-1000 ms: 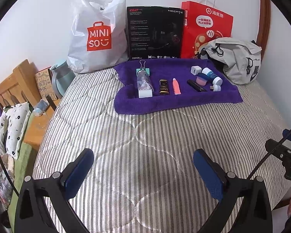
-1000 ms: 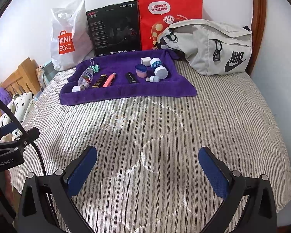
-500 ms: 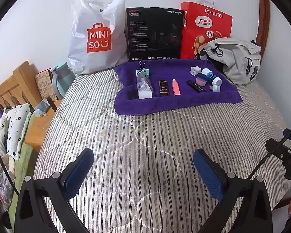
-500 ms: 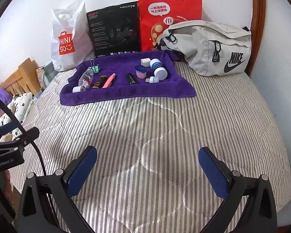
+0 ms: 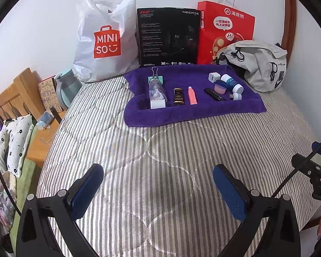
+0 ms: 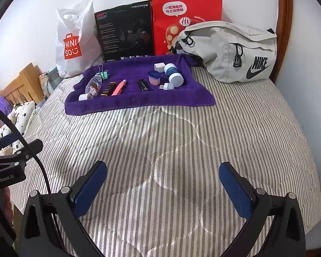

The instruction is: Organize rigid objects

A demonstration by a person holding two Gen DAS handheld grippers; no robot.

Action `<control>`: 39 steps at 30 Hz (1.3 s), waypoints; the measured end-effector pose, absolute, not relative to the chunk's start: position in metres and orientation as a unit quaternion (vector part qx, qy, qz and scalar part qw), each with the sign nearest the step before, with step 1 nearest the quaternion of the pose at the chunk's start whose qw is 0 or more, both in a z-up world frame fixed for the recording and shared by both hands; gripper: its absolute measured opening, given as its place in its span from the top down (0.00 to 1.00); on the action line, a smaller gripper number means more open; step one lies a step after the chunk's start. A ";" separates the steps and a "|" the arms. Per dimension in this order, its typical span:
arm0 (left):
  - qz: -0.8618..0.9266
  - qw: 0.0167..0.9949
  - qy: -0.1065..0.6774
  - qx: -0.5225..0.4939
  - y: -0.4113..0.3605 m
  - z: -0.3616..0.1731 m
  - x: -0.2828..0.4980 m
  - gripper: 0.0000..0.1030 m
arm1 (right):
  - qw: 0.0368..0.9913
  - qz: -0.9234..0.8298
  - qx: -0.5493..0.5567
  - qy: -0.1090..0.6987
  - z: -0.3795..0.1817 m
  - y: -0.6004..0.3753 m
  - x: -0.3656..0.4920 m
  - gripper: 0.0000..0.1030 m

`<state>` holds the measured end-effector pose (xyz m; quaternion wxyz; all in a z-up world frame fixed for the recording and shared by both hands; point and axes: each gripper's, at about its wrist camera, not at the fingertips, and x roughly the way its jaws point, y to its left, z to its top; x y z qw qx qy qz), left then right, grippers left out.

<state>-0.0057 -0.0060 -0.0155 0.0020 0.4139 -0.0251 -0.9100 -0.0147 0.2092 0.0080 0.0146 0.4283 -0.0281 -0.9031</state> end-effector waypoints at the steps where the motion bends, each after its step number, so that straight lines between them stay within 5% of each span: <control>1: -0.910 0.002 -0.025 0.414 -0.006 -0.016 -0.006 0.00 | 0.015 -0.903 0.428 -0.028 0.008 0.209 -0.015 0.00; 39: -0.909 0.006 -0.024 0.415 -0.010 -0.015 -0.008 0.00 | 0.020 -0.903 0.429 -0.031 0.011 0.211 -0.014 0.00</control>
